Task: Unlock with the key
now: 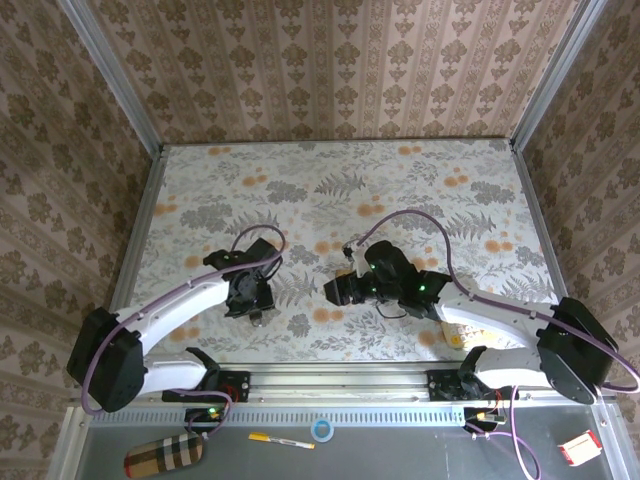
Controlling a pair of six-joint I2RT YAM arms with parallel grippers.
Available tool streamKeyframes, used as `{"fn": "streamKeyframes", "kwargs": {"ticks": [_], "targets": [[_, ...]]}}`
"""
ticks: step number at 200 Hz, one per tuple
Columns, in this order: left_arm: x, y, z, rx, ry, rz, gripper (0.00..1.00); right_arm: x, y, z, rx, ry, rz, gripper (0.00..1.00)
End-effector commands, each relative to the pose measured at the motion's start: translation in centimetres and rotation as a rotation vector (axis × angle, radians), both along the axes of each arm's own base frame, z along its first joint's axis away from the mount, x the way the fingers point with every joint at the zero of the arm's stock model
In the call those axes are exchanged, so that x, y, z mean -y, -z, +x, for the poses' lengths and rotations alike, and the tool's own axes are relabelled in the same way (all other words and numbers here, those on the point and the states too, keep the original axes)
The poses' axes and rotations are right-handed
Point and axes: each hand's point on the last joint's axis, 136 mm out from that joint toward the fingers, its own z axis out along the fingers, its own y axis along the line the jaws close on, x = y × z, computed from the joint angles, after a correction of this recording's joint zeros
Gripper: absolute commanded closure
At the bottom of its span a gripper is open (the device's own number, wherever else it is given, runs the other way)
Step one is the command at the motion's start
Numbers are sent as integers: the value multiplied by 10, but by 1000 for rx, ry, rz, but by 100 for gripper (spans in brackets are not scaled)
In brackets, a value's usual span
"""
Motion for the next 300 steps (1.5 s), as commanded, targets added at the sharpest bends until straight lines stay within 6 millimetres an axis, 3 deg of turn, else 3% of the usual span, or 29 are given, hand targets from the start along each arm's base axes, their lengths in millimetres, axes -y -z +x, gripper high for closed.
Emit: {"fn": "streamKeyframes", "kwargs": {"ticks": [1, 33, 103, 188, 221, 266, 300], "targets": [[-12, 11, -8, -15, -23, 47, 51, 7, -3, -3, 31, 3, -14, 34], [-13, 30, -12, -28, -63, 16, 52, 5, -8, -4, 37, -13, 5, 34], [-6, 36, 8, 46, -116, -79, 53, 2, -15, -7, 50, -30, 30, 34], [-6, 51, -4, -49, -102, -62, 56, 2, -15, -6, 57, -30, 28, 34], [-8, 56, -9, -66, -93, -56, 61, 3, -13, -6, 63, -28, 27, 34], [-1, 67, -4, -69, -46, -58, 76, 6, -10, -4, 60, -18, 18, 33], [27, 48, 16, 57, 131, -126, 89, 25, -9, 11, -29, 52, 67, 33]]}}
